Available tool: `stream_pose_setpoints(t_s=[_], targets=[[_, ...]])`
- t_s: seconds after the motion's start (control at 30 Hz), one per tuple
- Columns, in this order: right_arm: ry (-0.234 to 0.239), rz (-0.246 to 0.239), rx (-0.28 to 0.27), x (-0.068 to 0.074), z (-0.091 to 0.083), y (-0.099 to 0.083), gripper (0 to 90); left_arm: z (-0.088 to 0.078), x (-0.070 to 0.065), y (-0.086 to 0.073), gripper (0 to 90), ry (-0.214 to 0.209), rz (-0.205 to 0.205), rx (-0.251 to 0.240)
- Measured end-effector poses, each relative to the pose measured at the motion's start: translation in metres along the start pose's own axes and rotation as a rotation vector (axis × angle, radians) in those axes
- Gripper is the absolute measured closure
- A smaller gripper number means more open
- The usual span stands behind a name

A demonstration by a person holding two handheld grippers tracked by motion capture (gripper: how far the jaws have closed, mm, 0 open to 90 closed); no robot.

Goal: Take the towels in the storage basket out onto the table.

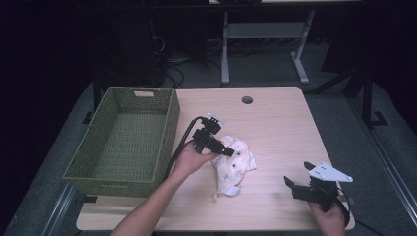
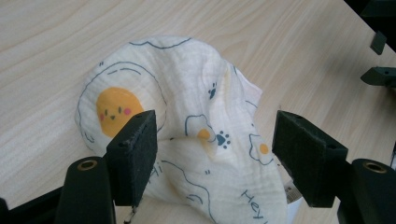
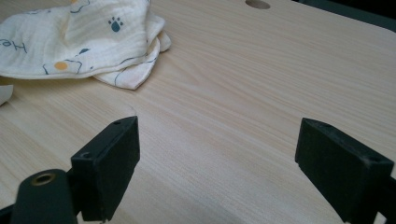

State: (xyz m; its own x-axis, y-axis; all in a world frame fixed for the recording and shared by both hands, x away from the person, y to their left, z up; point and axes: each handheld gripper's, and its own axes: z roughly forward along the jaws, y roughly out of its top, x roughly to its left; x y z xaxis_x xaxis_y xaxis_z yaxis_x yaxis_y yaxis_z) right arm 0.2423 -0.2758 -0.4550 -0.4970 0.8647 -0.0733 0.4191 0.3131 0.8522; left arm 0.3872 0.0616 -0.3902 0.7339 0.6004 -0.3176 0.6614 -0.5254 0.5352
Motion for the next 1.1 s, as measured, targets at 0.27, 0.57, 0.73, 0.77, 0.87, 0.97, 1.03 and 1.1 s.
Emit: stream_pose_setpoints(t_s=[0.27,0.57,0.73,0.77,0.87,0.97,1.03,1.1], targets=[[-0.002,-0.003,0.0,0.0,0.0,0.0,13.5,-0.009,-0.003,-0.011,29.6,0.009,0.013,-0.011],[-0.002,-0.003,0.001,0.001,0.001,0.0,13.5,-0.014,-0.009,-0.025,29.1,0.028,0.037,-0.022],[-0.002,-0.004,0.001,0.001,0.0,0.0,13.5,-0.016,-0.014,-0.032,28.8,0.022,0.045,-0.03],[-0.003,-0.004,0.0,0.001,0.0,0.0,13.5,-0.016,-0.014,-0.032,28.6,0.022,0.045,-0.03],[-0.003,-0.005,0.001,0.001,0.0,0.0,13.5,-0.019,-0.016,-0.037,27.8,0.03,0.061,-0.039],[-0.001,-0.005,0.001,0.001,0.0,0.0,13.5,-0.021,-0.016,-0.043,27.7,0.017,0.047,-0.059],[-0.001,-0.004,0.0,0.001,-0.001,0.0,13.5,-0.023,-0.015,-0.047,27.5,0.029,0.052,-0.06],[-0.001,-0.002,-0.001,0.001,-0.001,0.0,13.5,-0.025,-0.016,-0.052,27.5,0.022,0.047,-0.071]])
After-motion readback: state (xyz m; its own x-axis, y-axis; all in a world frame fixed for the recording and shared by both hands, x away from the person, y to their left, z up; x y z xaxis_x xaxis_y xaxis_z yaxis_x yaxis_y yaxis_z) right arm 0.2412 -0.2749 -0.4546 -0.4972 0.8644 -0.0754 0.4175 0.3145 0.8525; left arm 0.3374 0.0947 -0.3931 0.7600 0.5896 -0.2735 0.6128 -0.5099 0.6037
